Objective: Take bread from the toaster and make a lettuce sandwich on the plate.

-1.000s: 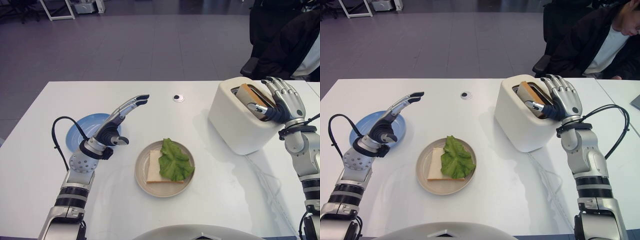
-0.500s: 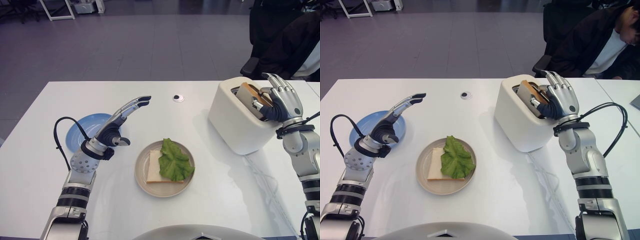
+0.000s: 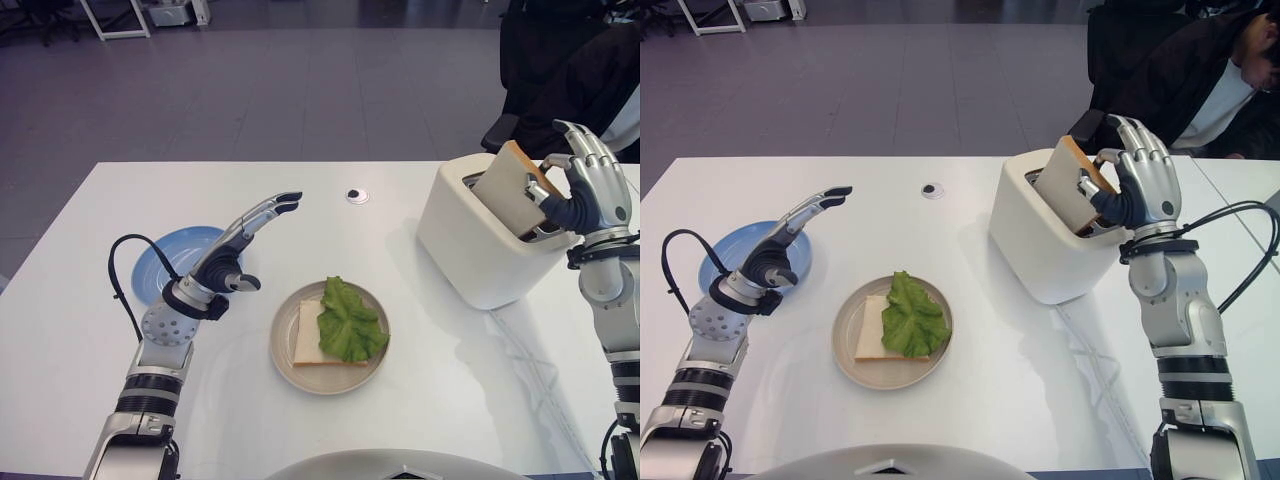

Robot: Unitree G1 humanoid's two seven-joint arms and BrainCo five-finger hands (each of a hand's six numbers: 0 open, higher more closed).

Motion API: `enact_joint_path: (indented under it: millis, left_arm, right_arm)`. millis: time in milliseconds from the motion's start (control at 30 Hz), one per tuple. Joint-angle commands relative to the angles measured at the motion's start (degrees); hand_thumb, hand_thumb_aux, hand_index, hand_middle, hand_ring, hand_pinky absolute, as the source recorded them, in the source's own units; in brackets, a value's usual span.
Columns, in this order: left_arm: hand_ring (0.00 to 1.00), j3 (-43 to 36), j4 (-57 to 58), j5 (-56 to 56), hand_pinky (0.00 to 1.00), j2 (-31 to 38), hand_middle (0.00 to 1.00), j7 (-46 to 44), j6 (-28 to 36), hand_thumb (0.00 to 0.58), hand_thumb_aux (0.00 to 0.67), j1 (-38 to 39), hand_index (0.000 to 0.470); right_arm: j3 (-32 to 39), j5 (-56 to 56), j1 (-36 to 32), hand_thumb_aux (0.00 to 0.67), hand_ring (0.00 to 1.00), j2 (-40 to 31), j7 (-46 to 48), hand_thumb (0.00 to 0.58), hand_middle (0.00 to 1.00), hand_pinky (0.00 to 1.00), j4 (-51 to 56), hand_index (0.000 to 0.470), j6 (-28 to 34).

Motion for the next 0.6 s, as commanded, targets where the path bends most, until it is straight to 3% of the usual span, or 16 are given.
enact_joint_path:
  millis: [33, 233, 267, 300, 367, 600]
  left_arm:
    - [0.0, 0.4, 0.7, 0.9, 0.0, -0.2, 0.0, -0.6, 0.4, 0.0, 0.0, -0.9, 0.0]
    - [0.0, 0.4, 1.1, 1.3, 0.0, -0.5, 0.0, -0.7, 0.2, 0.0, 0.0, -1.1, 0.0]
    - [0.0, 0.3, 1.2, 1.4, 0.0, -0.6, 0.0, -0.7, 0.1, 0.0, 0.0, -1.1, 0.0]
    - [0.0, 0.3, 1.3, 1.4, 0.0, -0.7, 0.0, -0.7, 0.1, 0.0, 0.0, -1.1, 0.0]
    - [0.0, 0.4, 1.4, 1.5, 0.0, -0.7, 0.0, -0.7, 0.0, 0.0, 0.0, -1.1, 0.0]
    - [0.0, 0.5, 1.8, 1.6, 0.0, -0.7, 0.0, -0.7, -0.3, 0.0, 0.0, -0.9, 0.0]
  right_arm:
    - [-2.1, 2.6, -0.4, 0.67, 0.0, 0.8, -0.7, 0.58, 0.0, 0.0, -1.8, 0.47, 0.0]
    - [-3.9, 5.4, -0.5, 0.67, 0.0, 1.7, -1.0, 0.58, 0.0, 0.0, -3.4, 0.47, -0.7]
    - [-4.1, 5.7, -0.5, 0.67, 0.08, 1.8, -1.1, 0.58, 0.08, 0.08, -3.4, 0.47, -0.8]
    - [-4.3, 5.9, -0.5, 0.67, 0.58, 2.0, -1.2, 0.58, 0.58, 0.58, -3.5, 0.47, -1.0]
    - [-4.6, 6.4, -0.4, 0.67, 0.97, 2.1, -1.4, 0.58, 0.97, 0.97, -3.6, 0.47, -1.2]
    - [-6.6, 7.4, -0.6, 0.67, 1.0, 2.4, -2.7, 0.58, 1.0, 1.0, -3.8, 0.47, -1.5]
